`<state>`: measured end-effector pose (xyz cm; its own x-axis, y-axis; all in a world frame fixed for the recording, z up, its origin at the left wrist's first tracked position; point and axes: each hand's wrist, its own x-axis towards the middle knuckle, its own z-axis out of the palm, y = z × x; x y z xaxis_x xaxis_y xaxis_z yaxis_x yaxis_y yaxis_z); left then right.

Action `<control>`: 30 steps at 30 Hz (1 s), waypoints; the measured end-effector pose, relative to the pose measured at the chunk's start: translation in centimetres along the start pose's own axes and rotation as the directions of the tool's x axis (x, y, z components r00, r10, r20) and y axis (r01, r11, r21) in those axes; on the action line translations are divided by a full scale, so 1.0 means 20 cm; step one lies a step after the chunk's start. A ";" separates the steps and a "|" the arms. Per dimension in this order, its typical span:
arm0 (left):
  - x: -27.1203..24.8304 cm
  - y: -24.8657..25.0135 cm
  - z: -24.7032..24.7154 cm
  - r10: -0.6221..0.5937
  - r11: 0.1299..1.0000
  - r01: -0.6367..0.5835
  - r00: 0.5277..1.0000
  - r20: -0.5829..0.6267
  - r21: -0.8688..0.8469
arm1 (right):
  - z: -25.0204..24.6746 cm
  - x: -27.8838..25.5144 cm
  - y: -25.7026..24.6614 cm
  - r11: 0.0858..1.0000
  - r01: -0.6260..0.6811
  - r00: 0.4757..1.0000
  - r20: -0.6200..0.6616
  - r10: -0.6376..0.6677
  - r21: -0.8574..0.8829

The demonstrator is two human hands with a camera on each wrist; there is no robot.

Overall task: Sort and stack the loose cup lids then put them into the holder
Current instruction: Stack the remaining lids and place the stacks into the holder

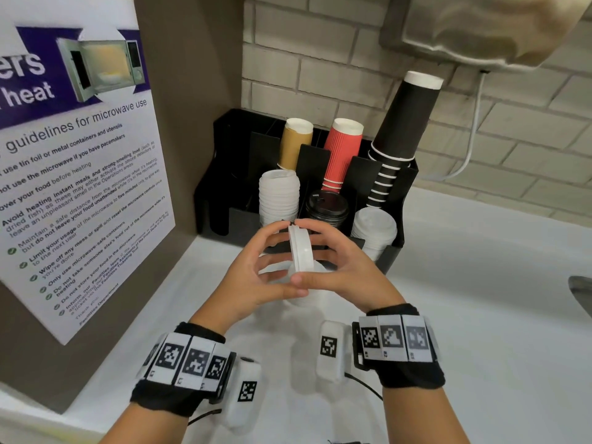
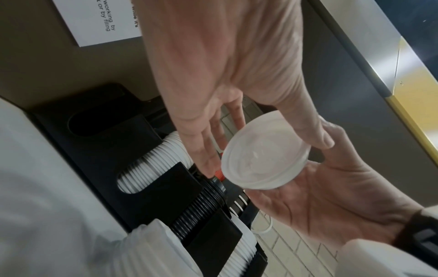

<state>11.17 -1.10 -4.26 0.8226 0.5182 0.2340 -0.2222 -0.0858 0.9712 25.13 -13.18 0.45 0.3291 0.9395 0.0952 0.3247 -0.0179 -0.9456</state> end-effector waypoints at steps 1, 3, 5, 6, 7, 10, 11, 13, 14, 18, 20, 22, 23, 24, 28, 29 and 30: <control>0.00 0.00 0.00 -0.002 1.000 0.002 1.000 0.003 -0.003 | -0.01 0.00 0.00 1.000 0.009 1.000 0.000 -0.009 -0.006; 0.00 0.00 -0.01 -0.012 1.000 0.012 1.000 -0.025 -0.006 | -0.06 0.01 -0.02 0.999 0.034 0.998 -0.046 -0.035 -0.014; 0.00 0.01 -0.04 -0.015 1.000 0.015 0.996 -0.089 0.000 | -0.18 0.04 -0.04 0.997 0.054 0.978 -0.198 -0.065 -0.063; -0.01 0.01 -0.05 -0.011 1.000 0.012 0.992 -0.125 0.007 | -0.26 0.06 -0.04 0.992 0.051 0.951 -0.296 -0.085 -0.118; -0.01 0.01 -0.07 -0.007 1.000 0.010 0.987 -0.162 0.019 | -0.35 0.08 -0.04 0.982 0.034 0.917 -0.386 -0.104 -0.185; -0.02 0.01 -0.11 0.001 0.999 0.012 0.967 -0.253 0.051 | -0.57 0.16 -0.02 0.910 -0.142 0.875 -0.479 -0.068 -0.390; -0.02 0.00 -0.12 0.002 0.998 0.015 0.964 -0.266 0.065 | -0.61 0.19 0.00 0.871 -0.202 0.890 -0.455 -0.028 -0.449; -0.02 -0.01 -0.13 0.002 0.996 0.024 0.963 -0.270 0.092 | -0.66 0.24 0.04 0.800 -0.271 0.921 -0.386 0.054 -0.535; -0.02 -0.01 -0.13 0.001 0.995 0.027 0.963 -0.269 0.100 | -0.67 0.26 0.07 0.766 -0.296 0.930 -0.357 0.093 -0.571; -0.03 -0.02 -0.13 -0.006 0.993 0.038 0.963 -0.268 0.112 | -0.66 0.33 0.12 0.596 -0.385 0.922 -0.317 0.220 -0.705; -0.03 -0.02 -0.14 -0.010 0.992 0.043 0.963 -0.270 0.116 | -0.65 0.34 0.14 0.530 -0.407 0.913 -0.317 0.256 -0.744; -0.04 -0.03 -0.14 -0.017 0.991 0.053 0.962 -0.273 0.126 | -0.64 0.35 0.15 0.490 -0.413 0.909 -0.316 0.270 -0.768; -0.04 -0.03 -0.14 -0.019 0.990 0.057 0.962 -0.274 0.129 | -0.64 0.34 0.15 0.475 -0.415 0.908 -0.320 0.271 -0.776; -0.04 -0.03 -0.14 -0.022 0.990 0.059 0.962 -0.274 0.130 | -0.64 0.34 0.16 0.459 -0.417 0.907 -0.324 0.271 -0.784; -0.04 -0.03 -0.14 -0.033 0.989 0.071 0.962 -0.272 0.130 | -0.62 0.33 0.17 0.407 -0.407 0.908 -0.313 0.280 -0.818; -0.04 -0.03 -0.14 -0.035 0.989 0.072 0.962 -0.271 0.129 | -0.62 0.33 0.17 0.396 -0.397 0.910 -0.298 0.289 -0.828; -0.04 -0.03 -0.13 -0.037 0.989 0.074 0.962 -0.269 0.129 | -0.63 0.33 0.16 0.386 -0.384 0.912 -0.279 0.301 -0.839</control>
<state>9.22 0.80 -5.10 0.6589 0.7309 0.1777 -0.0918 -0.1563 0.9834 39.45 -11.36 1.84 0.6450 0.7560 -0.1116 0.7428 -0.6545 -0.1405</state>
